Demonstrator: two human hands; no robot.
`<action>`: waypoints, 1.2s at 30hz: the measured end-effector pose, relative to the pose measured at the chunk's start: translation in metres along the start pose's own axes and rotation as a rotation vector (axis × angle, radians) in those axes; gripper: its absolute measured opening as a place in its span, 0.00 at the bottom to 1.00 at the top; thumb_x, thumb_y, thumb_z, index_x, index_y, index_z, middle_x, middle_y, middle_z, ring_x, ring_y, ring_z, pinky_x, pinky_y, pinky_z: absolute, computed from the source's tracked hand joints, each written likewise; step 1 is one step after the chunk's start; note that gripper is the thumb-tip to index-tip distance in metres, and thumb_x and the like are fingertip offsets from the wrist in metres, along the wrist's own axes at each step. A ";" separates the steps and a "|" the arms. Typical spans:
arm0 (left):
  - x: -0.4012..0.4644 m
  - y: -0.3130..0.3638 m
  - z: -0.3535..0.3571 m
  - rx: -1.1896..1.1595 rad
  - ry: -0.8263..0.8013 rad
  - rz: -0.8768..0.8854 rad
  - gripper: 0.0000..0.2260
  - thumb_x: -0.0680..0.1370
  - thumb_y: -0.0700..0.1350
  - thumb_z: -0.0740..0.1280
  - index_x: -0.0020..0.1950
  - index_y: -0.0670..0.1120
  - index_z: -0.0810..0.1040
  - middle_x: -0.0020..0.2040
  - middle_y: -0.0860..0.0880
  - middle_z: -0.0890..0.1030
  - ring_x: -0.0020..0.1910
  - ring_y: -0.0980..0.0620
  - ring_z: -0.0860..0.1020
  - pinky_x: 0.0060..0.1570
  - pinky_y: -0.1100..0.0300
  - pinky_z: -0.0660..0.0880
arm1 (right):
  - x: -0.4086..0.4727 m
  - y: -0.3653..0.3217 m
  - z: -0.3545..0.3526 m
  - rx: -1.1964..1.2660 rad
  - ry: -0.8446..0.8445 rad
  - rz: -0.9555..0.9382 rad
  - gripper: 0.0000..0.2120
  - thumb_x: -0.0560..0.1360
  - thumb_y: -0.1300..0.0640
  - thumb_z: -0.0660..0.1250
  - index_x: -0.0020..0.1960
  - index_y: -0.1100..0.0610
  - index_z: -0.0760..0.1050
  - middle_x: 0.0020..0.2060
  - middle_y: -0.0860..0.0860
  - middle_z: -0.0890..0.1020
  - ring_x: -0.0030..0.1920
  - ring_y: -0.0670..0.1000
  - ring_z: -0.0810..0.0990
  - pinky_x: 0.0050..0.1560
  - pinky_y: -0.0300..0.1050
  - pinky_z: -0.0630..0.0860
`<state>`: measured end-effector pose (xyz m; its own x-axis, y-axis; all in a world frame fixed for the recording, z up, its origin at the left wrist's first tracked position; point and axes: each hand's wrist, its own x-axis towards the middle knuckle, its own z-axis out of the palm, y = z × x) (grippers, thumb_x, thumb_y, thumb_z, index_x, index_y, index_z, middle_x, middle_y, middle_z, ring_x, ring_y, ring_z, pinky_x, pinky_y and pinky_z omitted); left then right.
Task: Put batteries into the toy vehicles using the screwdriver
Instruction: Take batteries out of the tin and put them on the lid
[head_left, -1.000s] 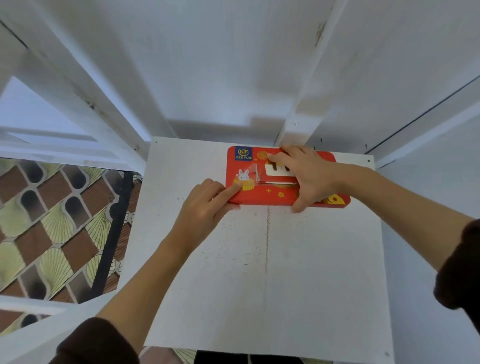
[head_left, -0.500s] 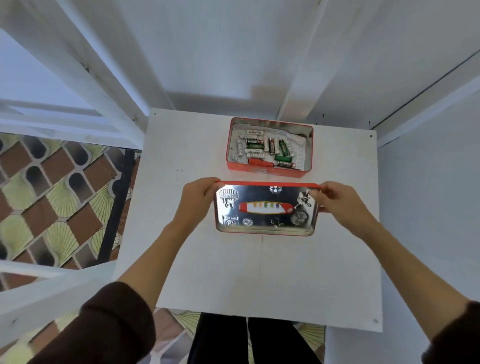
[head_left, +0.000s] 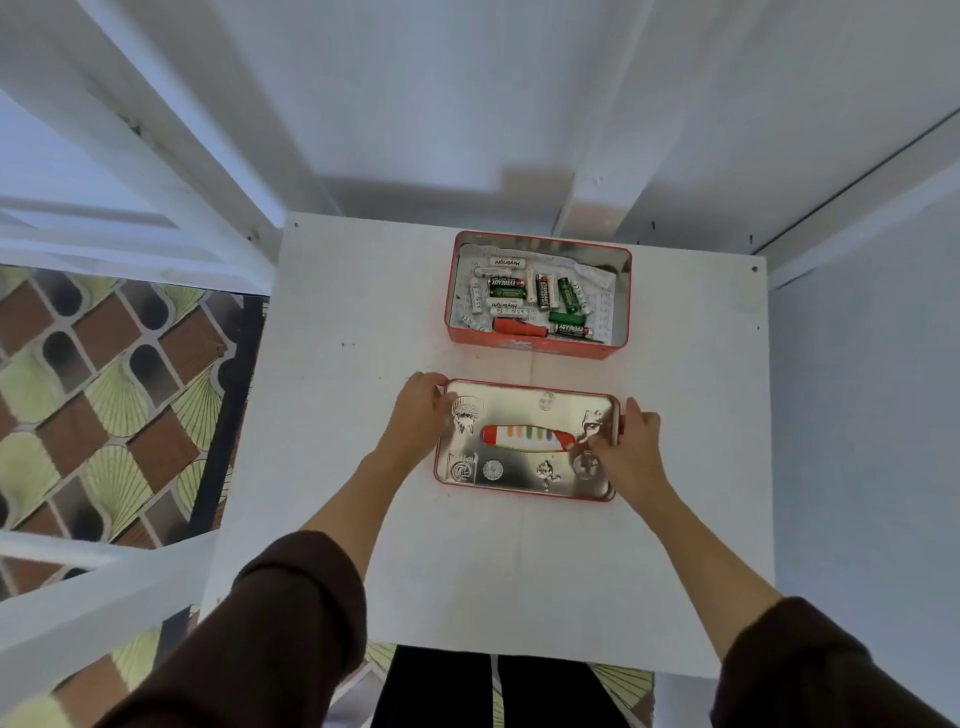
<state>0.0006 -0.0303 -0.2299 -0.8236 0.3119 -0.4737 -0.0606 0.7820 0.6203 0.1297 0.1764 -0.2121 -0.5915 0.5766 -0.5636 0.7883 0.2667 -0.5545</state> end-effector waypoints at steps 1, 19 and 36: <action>0.000 -0.001 0.000 0.015 -0.005 0.012 0.12 0.80 0.38 0.62 0.62 0.35 0.75 0.56 0.38 0.75 0.55 0.42 0.74 0.48 0.65 0.63 | 0.000 0.001 0.001 -0.013 -0.009 0.011 0.16 0.72 0.68 0.64 0.59 0.63 0.67 0.53 0.56 0.65 0.50 0.52 0.67 0.55 0.40 0.67; 0.057 0.086 -0.028 -0.188 0.089 0.229 0.10 0.80 0.35 0.62 0.61 0.40 0.75 0.50 0.52 0.75 0.44 0.60 0.74 0.43 0.80 0.69 | 0.103 -0.126 -0.008 -0.023 0.103 -0.356 0.06 0.74 0.68 0.64 0.49 0.64 0.78 0.44 0.57 0.81 0.45 0.52 0.78 0.52 0.42 0.74; 0.114 0.093 -0.004 0.297 -0.149 0.387 0.07 0.77 0.33 0.64 0.51 0.33 0.80 0.56 0.40 0.76 0.58 0.43 0.73 0.52 0.59 0.68 | 0.120 -0.124 -0.012 0.057 -0.016 -0.171 0.05 0.70 0.65 0.70 0.40 0.61 0.74 0.32 0.50 0.74 0.32 0.45 0.70 0.34 0.34 0.68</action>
<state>-0.1006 0.0756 -0.2240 -0.6632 0.6660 -0.3414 0.4139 0.7065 0.5741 -0.0370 0.2221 -0.2037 -0.7194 0.5139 -0.4673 0.6652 0.3159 -0.6766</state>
